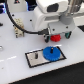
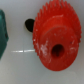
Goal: Insert the blue gear onto the right peg, followed by the red gear
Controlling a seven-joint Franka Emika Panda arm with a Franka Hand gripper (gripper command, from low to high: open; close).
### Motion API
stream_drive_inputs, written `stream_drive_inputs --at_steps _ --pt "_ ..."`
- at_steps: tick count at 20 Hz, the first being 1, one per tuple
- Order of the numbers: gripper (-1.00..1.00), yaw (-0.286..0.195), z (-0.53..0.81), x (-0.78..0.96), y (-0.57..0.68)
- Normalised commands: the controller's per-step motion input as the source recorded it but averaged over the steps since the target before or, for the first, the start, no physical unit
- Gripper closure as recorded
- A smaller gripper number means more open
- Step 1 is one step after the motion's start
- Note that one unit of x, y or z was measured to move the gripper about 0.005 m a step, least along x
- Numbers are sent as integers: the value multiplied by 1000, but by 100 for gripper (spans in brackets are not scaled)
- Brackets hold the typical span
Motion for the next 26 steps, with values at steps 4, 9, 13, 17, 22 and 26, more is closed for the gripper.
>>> stream_drive_inputs --at_steps 4,9,13,17,22,26 --pt "100 0 -180 -326 13" --pt "100 0 -84 -280 8" --pt "100 0 -24 -177 6" --pt "100 0 235 35 5" --pt "100 0 565 253 19" --pt "100 0 554 516 25"
